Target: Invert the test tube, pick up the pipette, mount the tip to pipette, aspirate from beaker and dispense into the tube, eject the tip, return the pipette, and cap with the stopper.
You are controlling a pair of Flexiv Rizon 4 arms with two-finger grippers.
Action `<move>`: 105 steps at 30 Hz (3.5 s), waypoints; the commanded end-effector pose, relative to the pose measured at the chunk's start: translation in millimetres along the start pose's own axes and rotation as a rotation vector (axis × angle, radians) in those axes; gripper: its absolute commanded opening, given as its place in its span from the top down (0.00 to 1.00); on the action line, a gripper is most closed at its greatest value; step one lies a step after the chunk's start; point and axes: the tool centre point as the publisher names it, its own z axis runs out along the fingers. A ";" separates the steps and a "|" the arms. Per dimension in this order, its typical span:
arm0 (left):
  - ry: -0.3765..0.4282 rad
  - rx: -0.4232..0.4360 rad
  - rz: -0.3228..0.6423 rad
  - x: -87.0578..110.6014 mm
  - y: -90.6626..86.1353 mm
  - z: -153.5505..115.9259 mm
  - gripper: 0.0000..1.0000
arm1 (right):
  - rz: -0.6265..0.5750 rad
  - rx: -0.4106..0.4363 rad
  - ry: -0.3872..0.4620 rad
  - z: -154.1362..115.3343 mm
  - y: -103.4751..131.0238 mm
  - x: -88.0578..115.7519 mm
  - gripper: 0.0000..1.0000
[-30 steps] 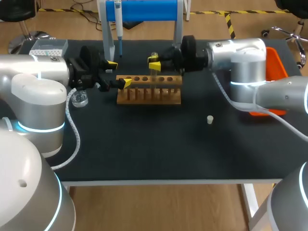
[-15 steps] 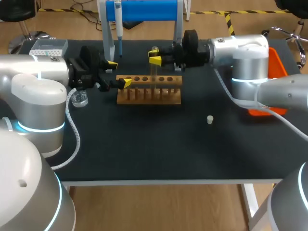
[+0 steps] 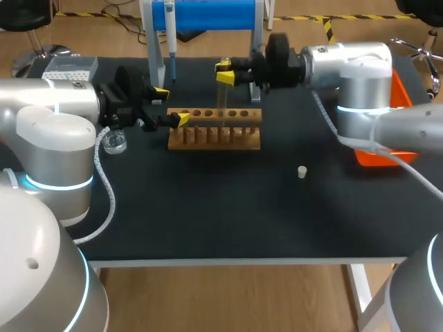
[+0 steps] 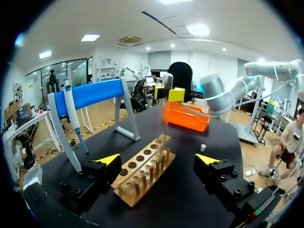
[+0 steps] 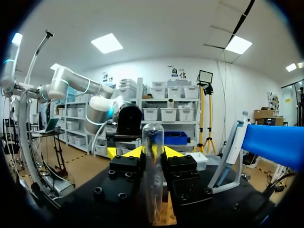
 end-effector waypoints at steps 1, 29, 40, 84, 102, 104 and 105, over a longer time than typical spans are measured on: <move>0.004 -0.005 -0.001 -0.9 -0.9 -0.2 0.00 | 0.000 0.018 -0.033 -6.6 16.7 9.8 1.00; 0.004 -0.005 -0.001 -0.9 -0.9 -0.2 0.00 | 0.076 0.050 -0.114 -26.7 50.0 20.1 1.00; 0.004 -0.005 -0.001 -0.9 -0.9 -0.2 0.00 | 0.946 0.175 -0.154 -23.4 53.7 -10.6 1.00; 0.004 -0.005 -0.001 -0.9 -0.9 -0.2 0.00 | 1.504 0.075 -0.052 -51.2 14.9 -21.3 1.00; 0.004 -0.005 -0.001 -0.9 -0.9 -0.2 0.00 | 1.604 0.121 0.027 -48.9 13.8 -15.0 1.00; 0.004 -0.005 -0.001 -0.9 -0.9 -0.2 0.00 | 1.609 0.118 0.017 -49.5 12.5 -15.7 1.00; 0.004 -0.005 -0.001 -0.9 -0.9 -0.2 0.00 | 1.610 0.115 0.014 -49.8 12.2 -16.3 1.00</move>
